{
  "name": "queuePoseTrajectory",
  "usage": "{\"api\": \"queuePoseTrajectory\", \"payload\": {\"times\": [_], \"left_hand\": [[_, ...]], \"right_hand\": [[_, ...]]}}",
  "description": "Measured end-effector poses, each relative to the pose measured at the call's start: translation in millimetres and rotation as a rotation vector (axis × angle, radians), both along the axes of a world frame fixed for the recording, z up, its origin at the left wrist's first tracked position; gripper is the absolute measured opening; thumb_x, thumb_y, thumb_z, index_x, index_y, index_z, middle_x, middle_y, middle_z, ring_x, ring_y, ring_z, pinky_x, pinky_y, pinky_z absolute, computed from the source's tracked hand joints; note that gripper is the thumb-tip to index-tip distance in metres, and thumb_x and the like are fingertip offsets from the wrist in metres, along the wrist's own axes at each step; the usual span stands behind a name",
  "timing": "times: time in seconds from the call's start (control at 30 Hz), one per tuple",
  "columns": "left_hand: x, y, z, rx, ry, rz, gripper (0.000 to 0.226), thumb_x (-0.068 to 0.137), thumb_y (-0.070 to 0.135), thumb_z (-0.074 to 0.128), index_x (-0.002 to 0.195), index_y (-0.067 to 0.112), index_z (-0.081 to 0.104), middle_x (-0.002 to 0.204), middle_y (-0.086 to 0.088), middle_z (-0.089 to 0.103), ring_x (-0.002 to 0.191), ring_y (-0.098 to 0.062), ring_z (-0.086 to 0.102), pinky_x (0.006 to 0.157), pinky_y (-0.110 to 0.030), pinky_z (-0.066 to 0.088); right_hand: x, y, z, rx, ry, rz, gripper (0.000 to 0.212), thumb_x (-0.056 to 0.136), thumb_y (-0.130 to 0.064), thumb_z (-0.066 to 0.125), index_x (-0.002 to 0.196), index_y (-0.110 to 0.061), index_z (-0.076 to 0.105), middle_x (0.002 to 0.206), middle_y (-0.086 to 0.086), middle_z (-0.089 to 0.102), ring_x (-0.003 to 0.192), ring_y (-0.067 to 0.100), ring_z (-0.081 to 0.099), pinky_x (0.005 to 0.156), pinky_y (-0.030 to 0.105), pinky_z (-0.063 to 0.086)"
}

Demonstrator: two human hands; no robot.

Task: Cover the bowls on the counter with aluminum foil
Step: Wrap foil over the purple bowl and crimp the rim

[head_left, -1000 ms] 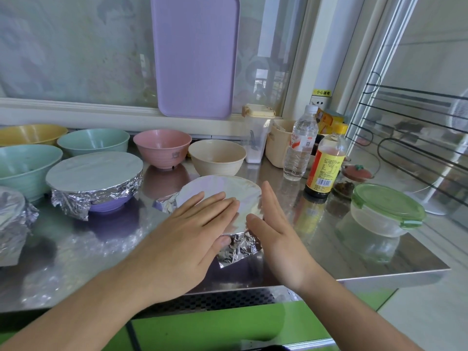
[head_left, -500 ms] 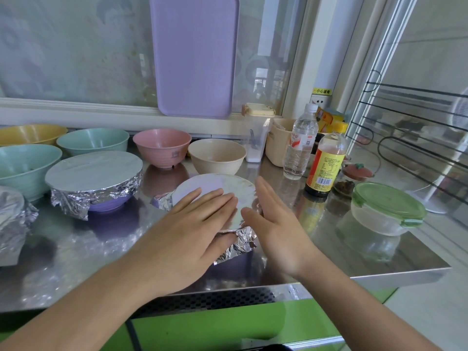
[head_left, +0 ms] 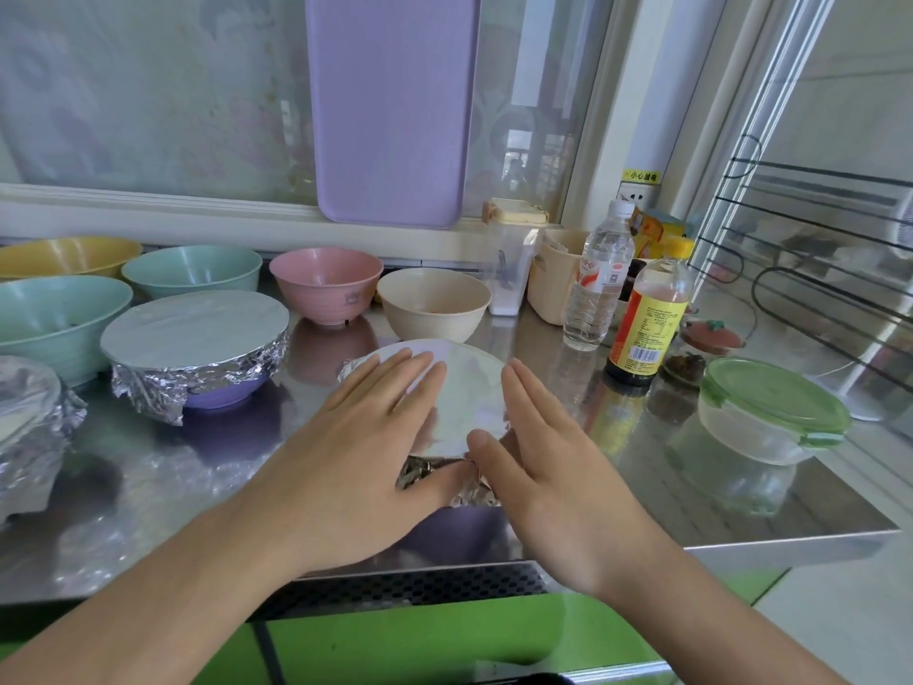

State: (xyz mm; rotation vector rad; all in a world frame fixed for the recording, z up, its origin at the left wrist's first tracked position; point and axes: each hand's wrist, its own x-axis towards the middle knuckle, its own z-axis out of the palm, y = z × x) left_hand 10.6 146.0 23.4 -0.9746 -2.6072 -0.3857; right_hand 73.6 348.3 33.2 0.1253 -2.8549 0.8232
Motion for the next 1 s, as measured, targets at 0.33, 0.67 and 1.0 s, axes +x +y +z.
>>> {"api": "queuePoseTrajectory", "payload": {"times": [0.33, 0.67, 1.0], "left_hand": [[-2, 7, 2, 0.009, -0.066, 0.118, 0.124, 0.074, 0.102, 0.024, 0.164, 0.019, 0.005, 0.172, 0.005, 0.001, 0.158, -0.014, 0.0, 0.127, -0.03, 0.009], [-12, 3, -3, -0.021, -0.046, 0.099, 0.122, 0.075, 0.099, 0.018, 0.164, 0.016, 0.015, 0.17, 0.0, 0.015, 0.158, -0.017, 0.009, 0.13, -0.035, 0.013], [0, 7, 3, -0.063, -0.085, 0.035, 0.097, 0.084, 0.088, 0.012, 0.166, 0.037, -0.001, 0.172, 0.016, -0.008, 0.158, -0.007, -0.014, 0.128, -0.029, -0.005]], "right_hand": [[-74, 3, 17, 0.007, -0.043, 0.129, 0.038, 0.106, -0.033, 0.051, 0.134, -0.007, 0.057, 0.151, 0.001, 0.049, 0.138, 0.015, 0.04, 0.111, 0.027, 0.032], [-69, 3, 3, 0.021, -0.021, 0.087, 0.033, 0.093, -0.057, 0.045, 0.119, -0.041, 0.033, 0.126, -0.014, 0.032, 0.113, 0.009, 0.033, 0.107, 0.039, 0.041], [-27, 5, -21, -0.478, 0.017, 0.005, 0.069, 0.109, -0.05, 0.042, 0.167, -0.043, 0.007, 0.169, -0.02, 0.027, 0.152, -0.006, 0.027, 0.128, 0.034, 0.022]]}}
